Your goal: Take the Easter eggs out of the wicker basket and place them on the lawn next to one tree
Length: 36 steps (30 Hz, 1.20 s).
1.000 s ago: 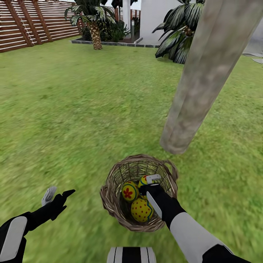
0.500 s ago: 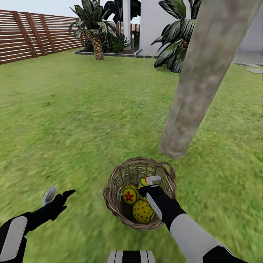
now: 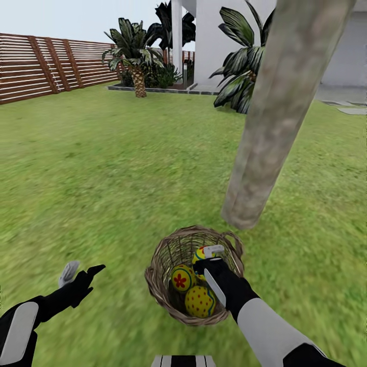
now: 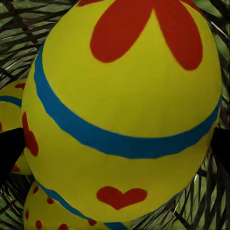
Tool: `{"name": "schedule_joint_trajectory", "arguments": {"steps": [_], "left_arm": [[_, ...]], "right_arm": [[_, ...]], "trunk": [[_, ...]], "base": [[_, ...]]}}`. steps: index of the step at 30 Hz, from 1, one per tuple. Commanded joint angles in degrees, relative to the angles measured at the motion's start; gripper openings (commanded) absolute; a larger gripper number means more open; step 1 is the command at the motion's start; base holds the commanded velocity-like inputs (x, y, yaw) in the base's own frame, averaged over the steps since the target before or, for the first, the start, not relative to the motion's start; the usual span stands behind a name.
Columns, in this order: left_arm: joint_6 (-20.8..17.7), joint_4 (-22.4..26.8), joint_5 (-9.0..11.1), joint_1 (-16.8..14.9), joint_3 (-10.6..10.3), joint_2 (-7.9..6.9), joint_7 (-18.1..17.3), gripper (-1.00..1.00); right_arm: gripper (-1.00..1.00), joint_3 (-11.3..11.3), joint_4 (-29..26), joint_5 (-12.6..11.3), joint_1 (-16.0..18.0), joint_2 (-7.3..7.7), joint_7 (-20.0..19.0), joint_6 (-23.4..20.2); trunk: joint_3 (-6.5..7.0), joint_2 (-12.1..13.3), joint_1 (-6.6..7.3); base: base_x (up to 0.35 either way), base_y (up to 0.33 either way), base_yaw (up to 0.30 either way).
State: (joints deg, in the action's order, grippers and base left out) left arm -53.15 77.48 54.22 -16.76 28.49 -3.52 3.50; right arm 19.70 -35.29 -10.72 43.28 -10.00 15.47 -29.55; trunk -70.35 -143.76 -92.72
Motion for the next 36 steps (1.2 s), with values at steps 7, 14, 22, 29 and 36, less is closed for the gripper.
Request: {"name": "schedule_joint_trajectory", "arguments": {"steps": [7, 14, 22, 29, 36], "left_arm": [[-0.3, -2.6, 0.4, -0.1, 0.1, -0.08, 0.3, 1.0], [-0.2, -2.7, 0.4, -0.1, 0.1, -0.08, 0.3, 1.0], [-0.2, -2.7, 0.4, -0.1, 0.2, -0.08, 0.3, 1.0], [-0.2, -2.8, 0.4, -0.1, 0.1, -0.08, 0.3, 1.0], [-0.2, -2.8, 0.4, -0.1, 0.2, -0.08, 0.3, 1.0]], "right_arm": [[-1.0, 0.3, -1.2, -0.7, 0.0, 0.0, 0.4, -0.8], [-1.0, 0.1, -3.3, -0.7, 0.0, 0.07, -1.9, -1.5], [-1.0, 0.1, -3.7, -0.6, 0.0, 0.07, -1.9, -1.6], [-1.0, 0.0, -11.9, -0.7, 0.0, 0.0, -1.9, -8.9], [-1.0, 0.0, -16.8, -0.8, -0.2, 0.0, -1.9, -15.0]], "trunk": [[1.51, 0.1, 0.2], [3.06, 0.2, 0.38], [4.83, 0.3, 0.59], [6.39, 0.4, 0.77], [7.94, 0.5, 0.95]], "base": [[-0.286, 0.0, 0.0], [-0.023, 0.0, 0.0], [0.0, 0.0, 0.0], [0.0, 0.0, 0.0], [0.0, 0.0, 0.0]]}}
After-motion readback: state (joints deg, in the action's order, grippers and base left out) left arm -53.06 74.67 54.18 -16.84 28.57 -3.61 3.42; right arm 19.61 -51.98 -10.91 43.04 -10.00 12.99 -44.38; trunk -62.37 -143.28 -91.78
